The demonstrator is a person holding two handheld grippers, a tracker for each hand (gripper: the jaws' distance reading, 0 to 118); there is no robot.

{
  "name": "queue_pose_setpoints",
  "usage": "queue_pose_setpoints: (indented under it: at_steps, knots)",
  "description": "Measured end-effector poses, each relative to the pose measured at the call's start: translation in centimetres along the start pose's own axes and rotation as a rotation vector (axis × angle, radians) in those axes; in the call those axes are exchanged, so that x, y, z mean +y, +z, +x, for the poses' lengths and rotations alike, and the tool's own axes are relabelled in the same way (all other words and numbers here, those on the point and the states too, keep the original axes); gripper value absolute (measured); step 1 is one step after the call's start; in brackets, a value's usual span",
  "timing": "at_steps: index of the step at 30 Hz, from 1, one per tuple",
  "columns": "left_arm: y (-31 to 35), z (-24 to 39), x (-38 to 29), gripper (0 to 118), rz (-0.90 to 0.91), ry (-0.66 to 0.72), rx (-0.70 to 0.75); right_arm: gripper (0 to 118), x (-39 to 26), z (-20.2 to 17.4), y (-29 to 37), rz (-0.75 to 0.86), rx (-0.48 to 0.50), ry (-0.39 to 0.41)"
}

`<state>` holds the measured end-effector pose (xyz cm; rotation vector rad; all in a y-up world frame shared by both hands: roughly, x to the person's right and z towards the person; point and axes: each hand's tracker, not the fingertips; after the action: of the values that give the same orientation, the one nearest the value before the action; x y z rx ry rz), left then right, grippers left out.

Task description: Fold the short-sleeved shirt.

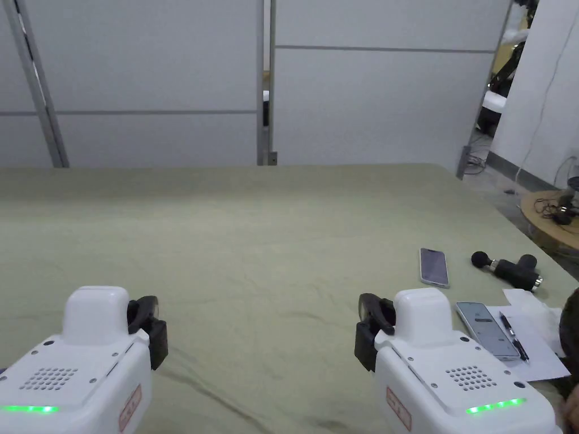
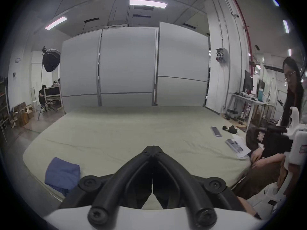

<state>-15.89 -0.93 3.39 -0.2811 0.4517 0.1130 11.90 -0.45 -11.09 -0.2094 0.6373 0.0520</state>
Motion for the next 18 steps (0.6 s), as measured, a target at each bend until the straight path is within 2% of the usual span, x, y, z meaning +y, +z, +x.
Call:
queue_pose_setpoints:
  at_steps: [2,6,10,15,18]
  knots:
    - [0.6,0.2,0.2,0,0.005,-0.025,0.028,2,0.2,0.8,1.0,0.041,-0.004,-0.032]
    - [2.2,-0.7,0.8,0,0.039,-0.078,0.087,2,0.8,0.6,1.5,0.060,-0.017,0.001]
    - [3.9,-1.8,1.5,0,0.088,-0.068,0.120,2,1.5,-0.6,1.6,0.082,-0.002,0.039]
    - [4.9,-2.6,2.8,0,0.132,-0.105,0.190,2,2.7,-1.7,1.5,0.111,0.004,0.043]
    - [4.9,-2.8,3.4,0,0.157,-0.108,0.232,2,3.2,-1.7,1.0,0.118,-0.031,0.052]
